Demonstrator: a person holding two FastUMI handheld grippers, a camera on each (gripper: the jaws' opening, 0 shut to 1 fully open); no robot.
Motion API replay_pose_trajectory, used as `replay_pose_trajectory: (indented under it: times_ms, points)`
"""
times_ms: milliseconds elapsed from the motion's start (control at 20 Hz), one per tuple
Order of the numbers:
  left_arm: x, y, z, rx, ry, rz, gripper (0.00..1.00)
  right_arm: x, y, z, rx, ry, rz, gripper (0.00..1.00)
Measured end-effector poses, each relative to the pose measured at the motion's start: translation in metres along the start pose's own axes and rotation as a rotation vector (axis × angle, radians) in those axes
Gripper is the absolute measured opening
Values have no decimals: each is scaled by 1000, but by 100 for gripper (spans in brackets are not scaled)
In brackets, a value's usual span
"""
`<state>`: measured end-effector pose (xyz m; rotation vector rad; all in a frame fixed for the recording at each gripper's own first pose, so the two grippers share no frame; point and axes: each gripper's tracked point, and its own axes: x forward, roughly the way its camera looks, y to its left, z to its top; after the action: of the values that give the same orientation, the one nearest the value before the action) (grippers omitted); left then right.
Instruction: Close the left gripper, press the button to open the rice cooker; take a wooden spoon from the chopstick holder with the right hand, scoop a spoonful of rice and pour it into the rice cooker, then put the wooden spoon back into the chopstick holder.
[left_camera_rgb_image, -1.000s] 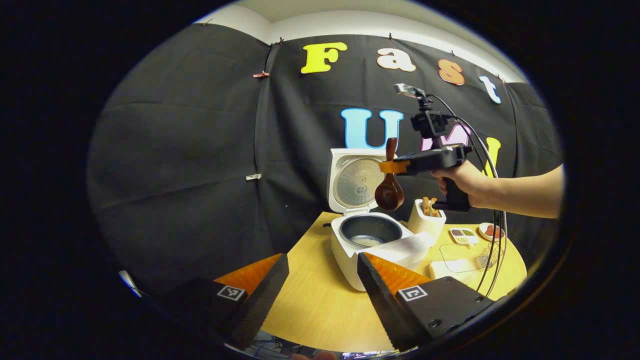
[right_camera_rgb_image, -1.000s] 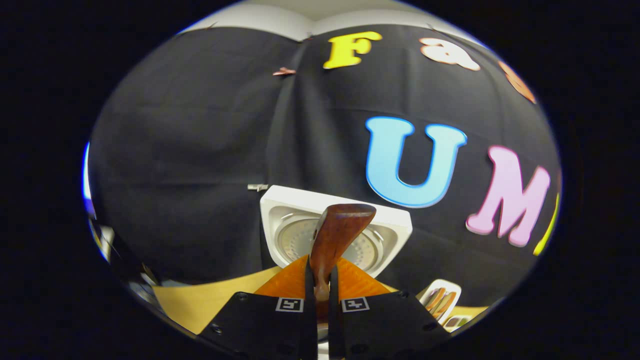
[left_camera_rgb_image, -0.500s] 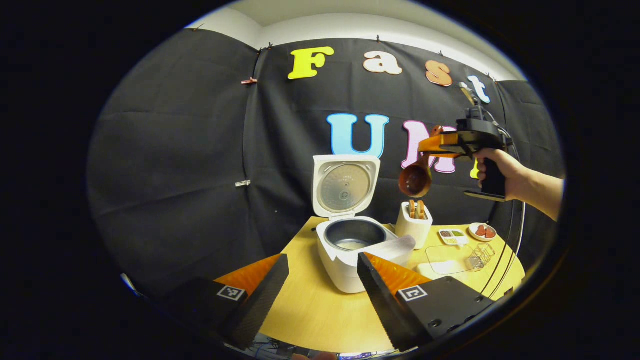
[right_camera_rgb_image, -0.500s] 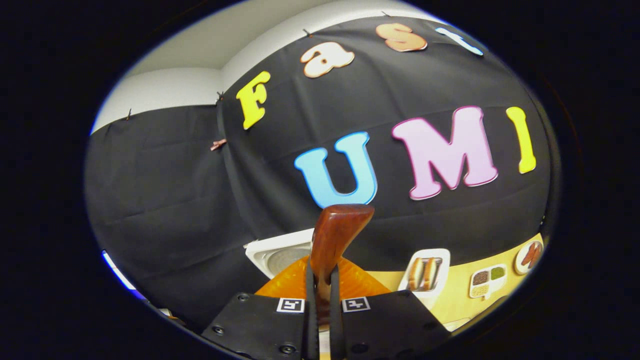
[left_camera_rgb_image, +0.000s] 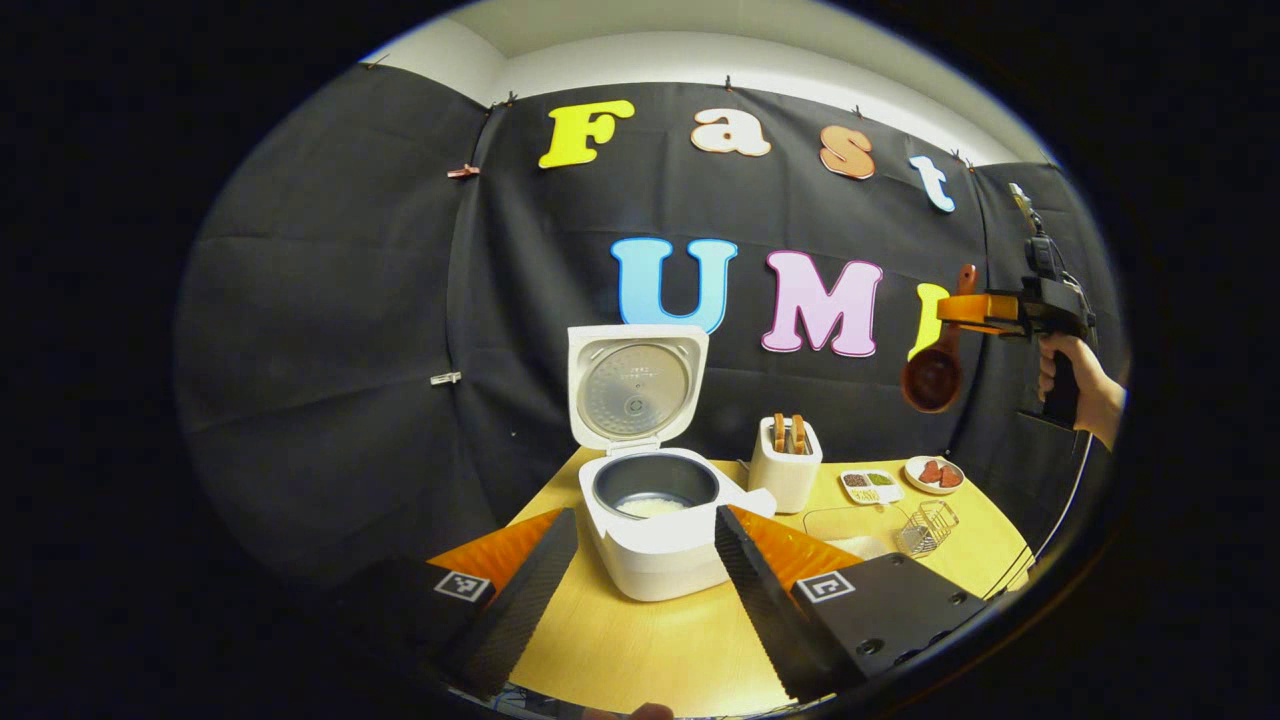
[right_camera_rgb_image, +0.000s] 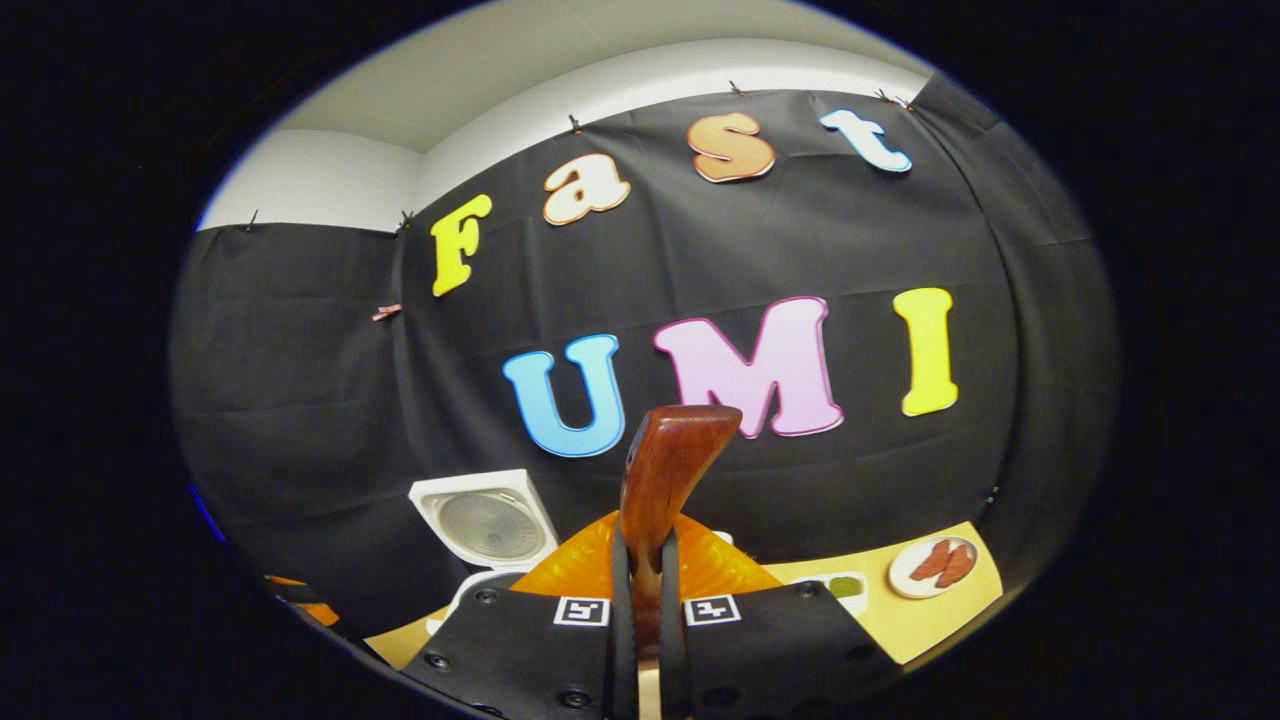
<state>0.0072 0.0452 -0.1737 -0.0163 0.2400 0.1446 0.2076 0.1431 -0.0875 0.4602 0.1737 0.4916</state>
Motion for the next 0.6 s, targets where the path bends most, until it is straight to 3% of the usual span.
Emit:
replay_pose_trajectory:
  times_ms: [250, 450, 500, 600]
  points:
    - [7, -17, 2, 18, 15, -3, 95, -27, -94, -33, -37, 63, -154, 13]
    - [10, -24, 6, 9, 35, 19, 95, -33, -154, -80, 2, 120, -262, 13]
    - [10, -26, 8, 18, 38, 31, 95, -34, -168, -93, 12, 126, -293, 8]
    - [10, -31, 13, 46, 37, 47, 95, -33, -192, -124, 46, 150, -349, 13]
